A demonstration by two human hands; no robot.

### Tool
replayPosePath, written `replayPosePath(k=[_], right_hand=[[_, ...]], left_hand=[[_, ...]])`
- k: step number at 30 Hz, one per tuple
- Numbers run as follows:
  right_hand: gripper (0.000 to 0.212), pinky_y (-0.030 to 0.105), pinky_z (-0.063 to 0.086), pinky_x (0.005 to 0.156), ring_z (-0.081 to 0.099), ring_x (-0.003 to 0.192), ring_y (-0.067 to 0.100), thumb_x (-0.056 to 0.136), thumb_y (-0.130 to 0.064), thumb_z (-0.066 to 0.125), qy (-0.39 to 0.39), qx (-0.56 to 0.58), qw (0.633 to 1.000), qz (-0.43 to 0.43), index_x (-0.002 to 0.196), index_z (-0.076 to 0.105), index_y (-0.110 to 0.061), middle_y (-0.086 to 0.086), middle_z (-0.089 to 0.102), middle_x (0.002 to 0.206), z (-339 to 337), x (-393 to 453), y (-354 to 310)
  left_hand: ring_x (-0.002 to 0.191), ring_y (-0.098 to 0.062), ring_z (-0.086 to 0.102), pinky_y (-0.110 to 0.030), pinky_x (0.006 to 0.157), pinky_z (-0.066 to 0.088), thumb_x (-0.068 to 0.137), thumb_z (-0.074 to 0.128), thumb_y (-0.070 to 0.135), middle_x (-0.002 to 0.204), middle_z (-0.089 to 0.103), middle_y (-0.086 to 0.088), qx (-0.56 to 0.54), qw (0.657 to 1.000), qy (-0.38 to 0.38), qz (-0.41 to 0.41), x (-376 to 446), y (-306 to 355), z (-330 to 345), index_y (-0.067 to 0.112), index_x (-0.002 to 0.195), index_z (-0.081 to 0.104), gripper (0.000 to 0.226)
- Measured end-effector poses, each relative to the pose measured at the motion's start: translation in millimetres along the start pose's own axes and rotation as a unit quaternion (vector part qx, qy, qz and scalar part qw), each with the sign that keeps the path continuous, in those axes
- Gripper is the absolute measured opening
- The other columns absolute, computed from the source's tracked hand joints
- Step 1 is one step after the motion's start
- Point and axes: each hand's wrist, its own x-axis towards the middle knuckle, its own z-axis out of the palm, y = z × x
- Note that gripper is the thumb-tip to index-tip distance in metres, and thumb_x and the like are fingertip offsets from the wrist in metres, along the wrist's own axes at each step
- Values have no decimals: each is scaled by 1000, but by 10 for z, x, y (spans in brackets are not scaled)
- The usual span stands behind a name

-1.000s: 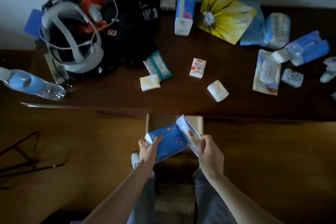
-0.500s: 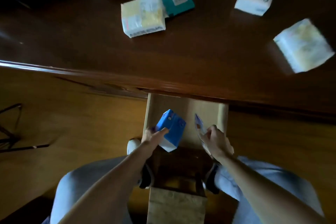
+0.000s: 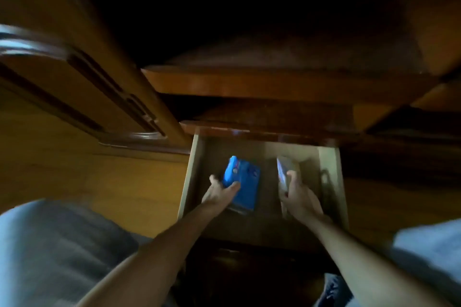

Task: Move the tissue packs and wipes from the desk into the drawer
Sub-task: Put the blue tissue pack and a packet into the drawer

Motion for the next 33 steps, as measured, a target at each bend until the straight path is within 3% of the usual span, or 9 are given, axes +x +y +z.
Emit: replayPosePath(k=[2,6,9,13,17,19,23,27,33], right_hand=[[84,44,45,103,52,130,33,89,-49,69,-39,13,999,-17,154,26,-17,14,45,151,110,-84,107],[76,44,34,117,37,145,35,96,-19,58,-86,-25,996,-7,162,19,-20,15,29,162,-26,-583,78],[63,46,38,114,44,141,29,100,-34,48,-71,-15,997,17,159,27,-30,5,36,161,-262,-721,-125],[50,48,56,93,66,106,28,101,-36,50,-98,-38,994,31,148,42,-22,10,63,126,-392,-890,-250],[60,46,48,104,56,127,27,100,-29,58,-103,-3,995,7,154,35,-20,9,51,147,-307,-887,-433],[64,47,50,102,58,123,27,99,-27,60,-127,53,990,5,156,31,-23,10,52,146,-160,-783,-535],[71,50,53,99,60,109,21,99,-31,61,-153,98,983,22,158,22,-32,14,53,143,135,-551,-677],[86,43,43,108,46,139,30,95,-41,65,-161,79,984,14,161,11,-35,11,36,160,388,-337,-815],[77,42,45,105,55,129,31,92,-32,73,-198,102,975,7,154,28,-25,8,52,148,864,-354,-1064]], left_hand=[[121,-33,57,-38,96,49,91,56,55,141,53,-14,43,997,28,53,-14,-170,81,21,158,8,89],[113,-36,59,-37,91,48,85,63,46,128,52,-11,104,990,32,85,-480,-286,190,35,154,15,85],[122,-39,52,-44,100,44,86,60,40,136,48,-16,150,980,84,104,-696,-245,165,25,149,30,71],[129,-31,45,-42,105,39,88,60,41,137,48,-11,178,959,180,127,-907,-308,-52,21,142,44,60],[132,-32,41,-43,106,35,92,57,38,138,49,-13,143,949,260,111,-934,-189,-299,16,139,48,53],[130,-32,43,-45,104,38,95,54,35,137,49,-12,169,935,287,123,-841,-222,-414,14,141,46,52],[117,-36,55,-44,89,49,100,48,33,131,56,-14,114,946,292,80,-520,-570,-649,15,138,51,42],[104,-38,64,-38,79,51,106,37,42,115,69,-17,82,966,229,92,-359,-984,-609,12,114,70,45],[103,-38,64,-41,83,52,103,34,54,112,71,-14,96,968,218,73,-340,-1021,-623,17,116,69,53]])
